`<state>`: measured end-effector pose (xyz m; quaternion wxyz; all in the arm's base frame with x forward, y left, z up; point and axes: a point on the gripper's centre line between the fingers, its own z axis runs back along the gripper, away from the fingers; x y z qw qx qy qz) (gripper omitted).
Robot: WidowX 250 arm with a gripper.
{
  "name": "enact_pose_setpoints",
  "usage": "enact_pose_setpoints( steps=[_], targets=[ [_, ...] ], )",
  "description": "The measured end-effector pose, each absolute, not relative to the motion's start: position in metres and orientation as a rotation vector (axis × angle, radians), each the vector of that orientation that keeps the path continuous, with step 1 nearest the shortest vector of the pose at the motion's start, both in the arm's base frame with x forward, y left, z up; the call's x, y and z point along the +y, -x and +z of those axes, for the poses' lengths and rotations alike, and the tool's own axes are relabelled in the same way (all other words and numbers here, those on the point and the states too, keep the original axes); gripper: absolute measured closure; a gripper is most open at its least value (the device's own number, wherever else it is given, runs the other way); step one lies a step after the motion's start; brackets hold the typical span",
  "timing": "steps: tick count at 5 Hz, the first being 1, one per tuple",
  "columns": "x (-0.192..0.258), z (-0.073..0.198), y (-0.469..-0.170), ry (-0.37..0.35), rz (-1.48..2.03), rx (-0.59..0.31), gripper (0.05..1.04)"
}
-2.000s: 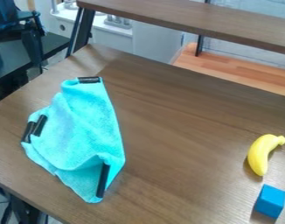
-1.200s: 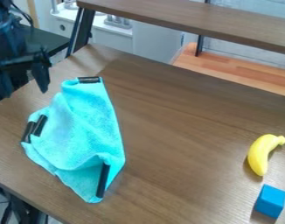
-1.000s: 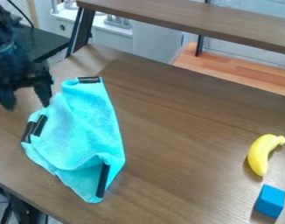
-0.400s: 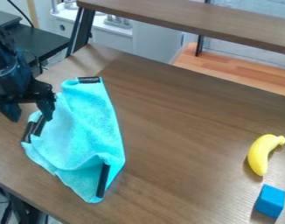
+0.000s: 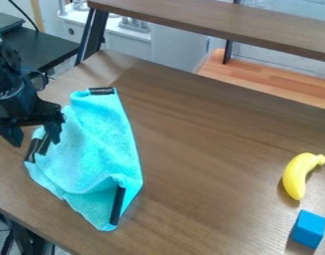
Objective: Unfold the cloth from left to right
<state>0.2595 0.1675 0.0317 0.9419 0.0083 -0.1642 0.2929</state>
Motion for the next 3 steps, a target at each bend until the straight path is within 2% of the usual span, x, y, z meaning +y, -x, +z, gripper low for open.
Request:
enact_pose_setpoints(
  steps=[3],
  targets=[
    [0.1758,0.0150,-0.2691,-0.059,0.614,-0.323,0.084]
  ],
)
